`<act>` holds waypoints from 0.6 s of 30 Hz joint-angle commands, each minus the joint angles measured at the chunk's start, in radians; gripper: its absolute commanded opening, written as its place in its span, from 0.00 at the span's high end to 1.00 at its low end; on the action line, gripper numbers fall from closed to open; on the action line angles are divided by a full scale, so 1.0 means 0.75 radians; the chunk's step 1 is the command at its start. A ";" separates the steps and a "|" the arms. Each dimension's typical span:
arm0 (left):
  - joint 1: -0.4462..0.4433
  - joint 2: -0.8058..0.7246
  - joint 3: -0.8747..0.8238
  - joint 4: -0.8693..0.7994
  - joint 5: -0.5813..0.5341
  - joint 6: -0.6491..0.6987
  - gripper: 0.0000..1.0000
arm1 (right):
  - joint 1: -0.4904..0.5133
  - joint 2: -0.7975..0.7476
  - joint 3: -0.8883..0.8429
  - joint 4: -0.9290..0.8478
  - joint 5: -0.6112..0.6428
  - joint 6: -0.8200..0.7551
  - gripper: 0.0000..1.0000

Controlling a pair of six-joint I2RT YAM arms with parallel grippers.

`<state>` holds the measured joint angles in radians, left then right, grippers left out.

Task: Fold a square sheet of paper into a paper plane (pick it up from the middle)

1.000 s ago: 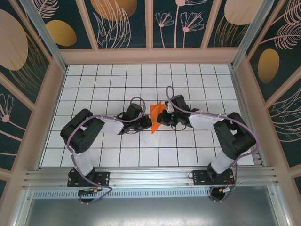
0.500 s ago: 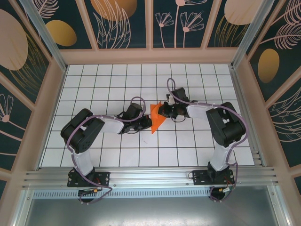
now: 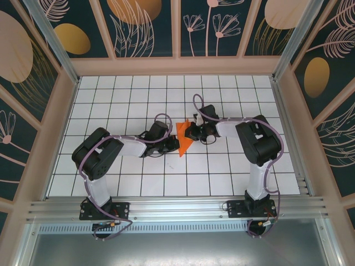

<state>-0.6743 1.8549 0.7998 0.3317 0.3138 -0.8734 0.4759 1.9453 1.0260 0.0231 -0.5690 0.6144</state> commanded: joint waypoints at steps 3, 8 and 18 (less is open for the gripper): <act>0.021 0.127 -0.032 -0.195 -0.201 0.058 1.00 | -0.003 -0.057 0.049 -0.079 0.079 -0.046 0.96; 0.021 0.124 -0.036 -0.193 -0.203 0.060 1.00 | -0.007 -0.064 0.129 -0.089 0.022 -0.075 0.95; 0.020 0.125 -0.031 -0.193 -0.194 0.064 1.00 | -0.021 0.065 0.146 -0.047 0.040 -0.048 0.96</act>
<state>-0.6743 1.8545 0.7998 0.3321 0.3141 -0.8673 0.4698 1.9533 1.1271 -0.0235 -0.5491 0.5819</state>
